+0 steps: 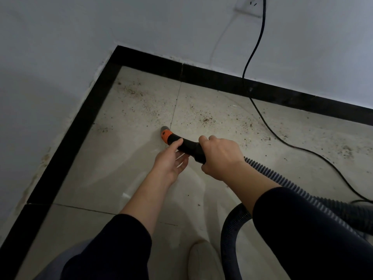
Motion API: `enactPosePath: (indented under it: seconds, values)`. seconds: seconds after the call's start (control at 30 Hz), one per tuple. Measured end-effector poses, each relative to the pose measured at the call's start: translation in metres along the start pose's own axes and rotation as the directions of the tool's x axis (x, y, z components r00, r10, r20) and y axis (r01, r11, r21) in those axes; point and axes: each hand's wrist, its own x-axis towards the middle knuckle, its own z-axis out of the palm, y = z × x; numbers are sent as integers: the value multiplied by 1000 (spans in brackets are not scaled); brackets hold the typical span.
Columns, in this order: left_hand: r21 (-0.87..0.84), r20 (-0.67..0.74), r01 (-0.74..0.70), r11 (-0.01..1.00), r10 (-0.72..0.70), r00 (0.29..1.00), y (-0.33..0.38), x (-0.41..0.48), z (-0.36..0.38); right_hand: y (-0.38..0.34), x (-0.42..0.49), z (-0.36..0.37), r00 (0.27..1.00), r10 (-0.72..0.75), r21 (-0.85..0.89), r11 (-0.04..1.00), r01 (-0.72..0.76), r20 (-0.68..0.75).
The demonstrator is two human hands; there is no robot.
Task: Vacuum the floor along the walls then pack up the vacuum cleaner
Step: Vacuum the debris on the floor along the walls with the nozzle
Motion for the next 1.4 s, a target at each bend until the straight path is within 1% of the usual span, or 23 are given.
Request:
enactPosePath:
  seconds: [0.23, 0.47, 0.7, 1.07, 1.27, 1.4]
  values:
    - [37, -16, -4, 999, 4, 1000, 15, 6, -8, -10, 9, -1, 1000, 7, 23, 1000, -6, -16]
    - [122, -47, 5, 992, 0, 999, 38, 14, -22, -28, 20, 0, 1000, 12, 52, 999, -10, -29]
    - [89, -83, 7, 996, 0, 997, 48, 13, -37, -45, 28, -4, 999, -30, 46, 998, 31, -30]
    - [97, -131, 11, 995, 2, 991, 61, 4, -64, -72, 30, -6, 995, -98, 47, 994, 99, -32]
    - [60, -154, 2, 998, 7, 988, 65, 1, -73, -83, 33, -6, 993, -107, 57, 992, 110, -52]
    - [68, -172, -11, 998, 23, 985, 69, -2, -80, -91, 35, -7, 991, -121, 59, 990, 124, -51]
